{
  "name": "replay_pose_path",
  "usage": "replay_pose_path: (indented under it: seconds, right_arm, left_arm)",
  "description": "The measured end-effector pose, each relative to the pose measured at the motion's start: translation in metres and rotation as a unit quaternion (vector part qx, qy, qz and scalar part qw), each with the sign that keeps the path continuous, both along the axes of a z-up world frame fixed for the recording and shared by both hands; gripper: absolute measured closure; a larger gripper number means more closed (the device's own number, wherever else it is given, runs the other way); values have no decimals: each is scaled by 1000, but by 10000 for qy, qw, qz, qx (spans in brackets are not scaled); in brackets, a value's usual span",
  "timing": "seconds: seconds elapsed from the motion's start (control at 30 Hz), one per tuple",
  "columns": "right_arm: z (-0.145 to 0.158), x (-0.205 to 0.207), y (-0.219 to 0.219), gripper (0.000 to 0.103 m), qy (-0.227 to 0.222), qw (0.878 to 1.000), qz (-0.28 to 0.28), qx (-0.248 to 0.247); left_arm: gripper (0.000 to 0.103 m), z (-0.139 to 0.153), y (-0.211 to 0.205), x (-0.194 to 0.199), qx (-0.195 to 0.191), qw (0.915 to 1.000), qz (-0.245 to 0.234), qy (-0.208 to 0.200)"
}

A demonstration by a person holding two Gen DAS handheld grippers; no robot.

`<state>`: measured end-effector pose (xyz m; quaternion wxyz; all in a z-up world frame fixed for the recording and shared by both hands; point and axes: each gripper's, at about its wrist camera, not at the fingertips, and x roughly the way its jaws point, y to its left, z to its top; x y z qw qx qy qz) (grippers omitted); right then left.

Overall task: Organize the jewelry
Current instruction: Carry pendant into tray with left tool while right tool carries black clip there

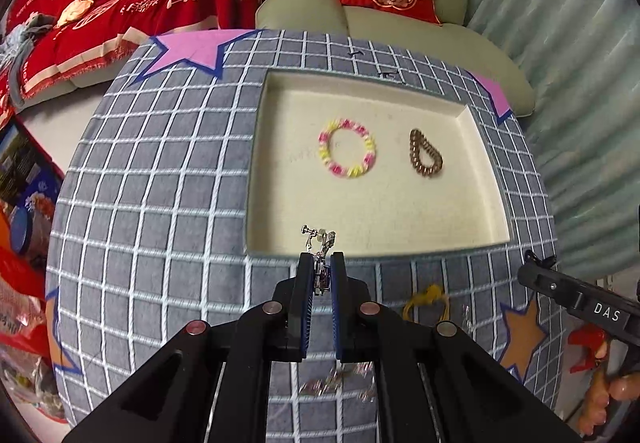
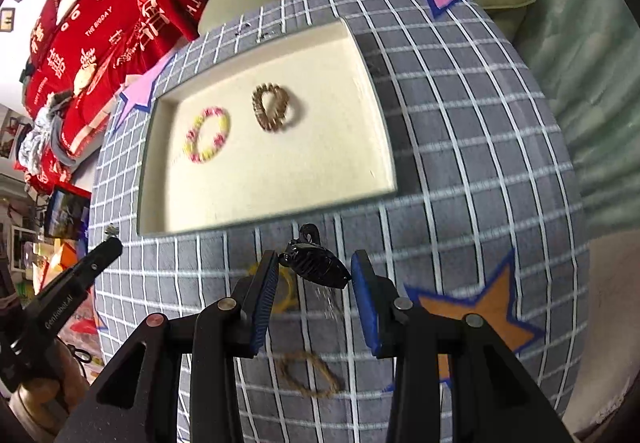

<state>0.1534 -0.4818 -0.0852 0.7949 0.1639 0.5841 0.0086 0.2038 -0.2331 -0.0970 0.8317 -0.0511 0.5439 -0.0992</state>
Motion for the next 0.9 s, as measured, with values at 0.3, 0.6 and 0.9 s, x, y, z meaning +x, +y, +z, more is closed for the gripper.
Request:
replay_pose_path:
  seconds: [0.3, 0.6, 0.9]
  right_arm:
    - [-10, 51, 7, 62, -142, 9997, 182, -32]
    - [-31, 90, 0, 62, -45, 9994, 297, -147]
    - [-52, 109, -4, 62, 54, 9992, 372, -168]
  left_arm:
    - [86, -10, -18, 34, 145, 9999, -37, -75]
    - [86, -31, -24, 67, 336, 9994, 44, 1]
    - [86, -51, -32, 77, 612, 9980, 13, 126]
